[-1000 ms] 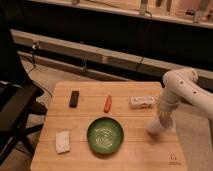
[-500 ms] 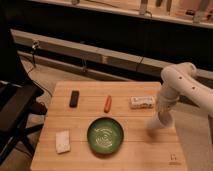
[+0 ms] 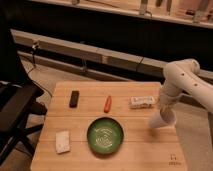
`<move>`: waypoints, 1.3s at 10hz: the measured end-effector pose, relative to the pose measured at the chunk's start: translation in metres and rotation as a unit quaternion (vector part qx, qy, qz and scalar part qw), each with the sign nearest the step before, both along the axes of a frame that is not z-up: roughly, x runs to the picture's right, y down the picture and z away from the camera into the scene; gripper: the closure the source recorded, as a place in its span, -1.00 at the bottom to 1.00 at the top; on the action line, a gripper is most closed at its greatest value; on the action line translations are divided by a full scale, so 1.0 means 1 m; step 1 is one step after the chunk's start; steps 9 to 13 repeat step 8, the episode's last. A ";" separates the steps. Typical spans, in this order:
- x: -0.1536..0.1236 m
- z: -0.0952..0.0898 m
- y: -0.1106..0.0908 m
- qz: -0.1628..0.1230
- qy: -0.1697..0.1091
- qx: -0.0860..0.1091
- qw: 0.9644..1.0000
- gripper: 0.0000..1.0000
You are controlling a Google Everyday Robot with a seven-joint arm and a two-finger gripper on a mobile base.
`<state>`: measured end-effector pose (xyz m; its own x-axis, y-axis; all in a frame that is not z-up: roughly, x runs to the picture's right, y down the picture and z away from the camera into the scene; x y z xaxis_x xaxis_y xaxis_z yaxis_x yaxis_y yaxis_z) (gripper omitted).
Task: Pick up the ceramic cup
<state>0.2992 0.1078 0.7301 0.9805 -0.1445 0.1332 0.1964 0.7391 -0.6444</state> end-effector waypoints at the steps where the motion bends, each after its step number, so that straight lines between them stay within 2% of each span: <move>1: 0.001 -0.002 -0.003 -0.003 0.001 0.001 1.000 1.00; 8: -0.001 -0.007 -0.014 -0.011 -0.004 0.003 1.000 1.00; 13: -0.001 -0.007 -0.014 -0.011 -0.004 0.003 1.000 1.00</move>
